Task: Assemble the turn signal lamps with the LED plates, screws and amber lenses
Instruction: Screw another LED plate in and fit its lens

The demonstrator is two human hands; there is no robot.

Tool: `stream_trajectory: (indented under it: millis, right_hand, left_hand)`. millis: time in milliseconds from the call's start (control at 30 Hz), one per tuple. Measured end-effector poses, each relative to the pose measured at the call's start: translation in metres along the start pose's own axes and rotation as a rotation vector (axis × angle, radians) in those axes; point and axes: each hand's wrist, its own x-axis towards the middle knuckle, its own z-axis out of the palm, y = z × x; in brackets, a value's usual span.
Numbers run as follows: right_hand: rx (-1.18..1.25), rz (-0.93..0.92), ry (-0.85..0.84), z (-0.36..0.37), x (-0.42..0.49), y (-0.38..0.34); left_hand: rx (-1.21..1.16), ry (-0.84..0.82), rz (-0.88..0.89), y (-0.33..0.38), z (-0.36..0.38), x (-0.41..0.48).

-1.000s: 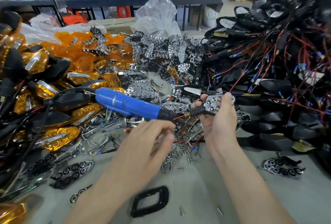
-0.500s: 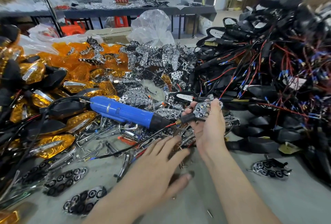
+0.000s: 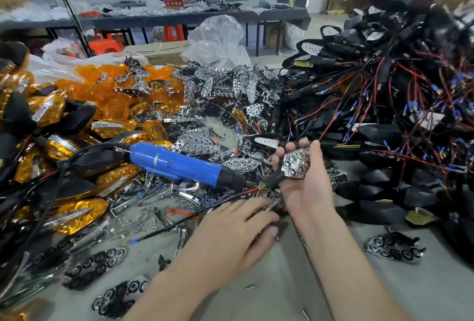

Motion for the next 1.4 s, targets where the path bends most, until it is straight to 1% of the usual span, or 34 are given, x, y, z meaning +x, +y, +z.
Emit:
stream_trajectory:
  millis: [67, 100, 167, 200, 233, 267, 333, 400, 467, 567, 633, 733, 900, 1167, 1400]
  right_hand:
    - [-0.038, -0.004, -0.017, 0.002, -0.002, 0.003]
    - [-0.071, -0.004, -0.032, 0.003, -0.004, 0.005]
    - [-0.144, -0.010, -0.078, 0.006, -0.009, 0.011]
    - [-0.169, -0.018, -0.109, 0.007, -0.012, 0.014]
    - [-0.183, -0.027, -0.144, 0.010, -0.015, 0.018]
    - [-0.193, -0.031, -0.178, 0.012, -0.018, 0.021]
    - [-0.210, -0.020, -0.233, 0.017, -0.025, 0.027]
    - [-0.232, -0.002, -0.273, 0.019, -0.031, 0.032]
    - [-0.274, 0.015, -0.293, 0.019, -0.034, 0.035]
    - [-0.310, 0.030, -0.292, 0.018, -0.036, 0.034]
    - [-0.342, 0.031, -0.306, 0.018, -0.035, 0.030]
    - [-0.404, 0.038, -0.350, 0.018, -0.037, 0.025]
    - [-0.434, 0.062, -0.442, 0.017, -0.040, 0.020]
    - [-0.398, 0.080, -0.471, 0.015, -0.040, 0.022]
    - [-0.407, 0.066, -0.493, 0.013, -0.041, 0.022]
  left_hand:
    - [-0.067, 0.209, 0.009, 0.000, -0.004, 0.002]
    - [-0.088, 0.307, -0.013, -0.001, -0.006, 0.003]
    - [-0.080, 0.423, -0.121, -0.006, -0.012, 0.008]
    - [-0.091, 0.425, -0.201, -0.010, -0.015, 0.011]
    - [-0.122, 0.389, -0.287, -0.014, -0.018, 0.014]
    - [-0.170, 0.329, -0.365, -0.017, -0.020, 0.016]
    - [-0.319, 0.199, -0.466, -0.023, -0.019, 0.015]
    - [-0.442, 0.092, -0.501, -0.026, -0.016, 0.013]
    - [-0.507, 0.046, -0.490, -0.026, -0.016, 0.013]
    - [-0.622, 0.056, -0.494, -0.025, -0.021, 0.017]
    - [-0.647, 0.086, -0.493, -0.026, -0.027, 0.018]
    - [-0.693, 0.087, -0.495, -0.029, -0.036, 0.017]
    - [-0.803, 0.111, -0.490, -0.030, -0.045, 0.016]
    - [-0.904, 0.124, -0.517, -0.035, -0.046, 0.014]
    - [-0.920, 0.109, -0.522, -0.033, -0.047, 0.014]
